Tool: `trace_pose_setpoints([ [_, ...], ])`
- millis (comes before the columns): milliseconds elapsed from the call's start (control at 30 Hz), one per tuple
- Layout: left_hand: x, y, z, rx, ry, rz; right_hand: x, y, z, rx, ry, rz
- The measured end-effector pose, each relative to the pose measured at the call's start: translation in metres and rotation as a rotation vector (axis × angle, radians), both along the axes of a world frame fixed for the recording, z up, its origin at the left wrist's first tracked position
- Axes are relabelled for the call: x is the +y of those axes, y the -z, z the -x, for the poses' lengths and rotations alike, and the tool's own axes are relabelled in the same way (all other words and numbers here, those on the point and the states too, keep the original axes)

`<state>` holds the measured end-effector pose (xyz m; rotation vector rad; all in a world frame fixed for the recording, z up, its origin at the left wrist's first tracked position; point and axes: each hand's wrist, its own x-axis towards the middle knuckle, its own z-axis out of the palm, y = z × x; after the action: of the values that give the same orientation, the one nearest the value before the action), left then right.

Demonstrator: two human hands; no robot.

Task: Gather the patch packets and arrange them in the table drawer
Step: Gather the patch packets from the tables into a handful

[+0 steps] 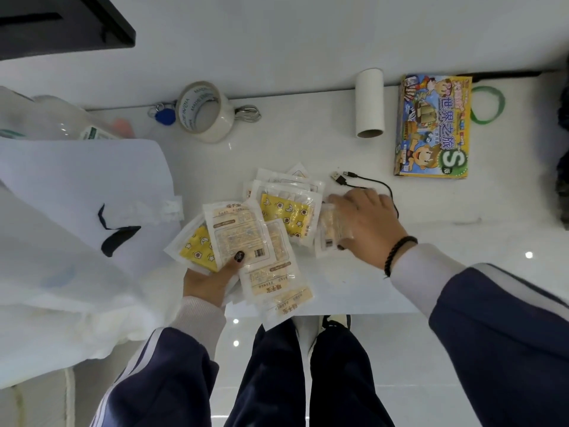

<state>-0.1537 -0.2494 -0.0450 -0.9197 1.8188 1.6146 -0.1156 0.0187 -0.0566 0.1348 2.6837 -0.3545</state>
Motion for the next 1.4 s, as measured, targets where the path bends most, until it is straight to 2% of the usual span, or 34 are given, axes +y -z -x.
trace_pose_setpoints([
  [67, -0.006, -0.001, 0.000, 0.000, -0.029, -0.005, 0.008, -0.002, 0.009, -0.056, 0.029, -0.038],
  [133, -0.012, -0.001, 0.000, -0.005, -0.047, 0.002, 0.014, -0.004, 0.013, -0.122, 0.058, 0.017],
  [200, -0.017, 0.001, 0.001, -0.006, -0.048, 0.020, 0.021, -0.010, 0.013, -0.169, 0.124, 0.118],
  [300, -0.020, 0.001, 0.001, -0.008, -0.050, 0.031, 0.028, -0.028, 0.013, -0.155, 0.354, 0.294],
  [367, -0.020, 0.001, 0.000, -0.002, -0.062, 0.035, 0.021, -0.044, 0.020, -0.122, 0.477, 0.481],
  [467, -0.015, -0.001, -0.001, 0.011, -0.077, 0.045, -0.002, -0.050, 0.042, -0.132, 0.500, 0.638],
  [533, -0.013, -0.001, -0.002, 0.011, -0.106, 0.054, -0.020, -0.040, 0.061, -0.116, 0.455, 0.558],
  [667, -0.013, -0.001, -0.004, -0.003, -0.143, 0.092, -0.051, -0.016, 0.083, -0.142, 0.408, 0.252],
  [833, -0.018, 0.002, -0.006, -0.037, -0.169, 0.110, -0.071, -0.007, 0.082, -0.092, 0.585, 0.225],
  [933, -0.018, 0.002, -0.007, -0.049, -0.175, 0.106, -0.075, -0.002, 0.079, -0.121, 0.754, 0.363],
  [1033, -0.016, 0.001, -0.008, -0.046, -0.178, 0.089, -0.073, -0.004, 0.076, -0.172, 0.813, 0.562],
  [1200, -0.022, -0.004, -0.011, -0.053, -0.131, 0.074, -0.059, -0.008, 0.060, -0.332, 0.709, 0.654],
  [1400, -0.023, -0.016, -0.020, -0.048, -0.093, 0.035, -0.050, -0.016, 0.013, -0.276, 0.958, 1.041],
])
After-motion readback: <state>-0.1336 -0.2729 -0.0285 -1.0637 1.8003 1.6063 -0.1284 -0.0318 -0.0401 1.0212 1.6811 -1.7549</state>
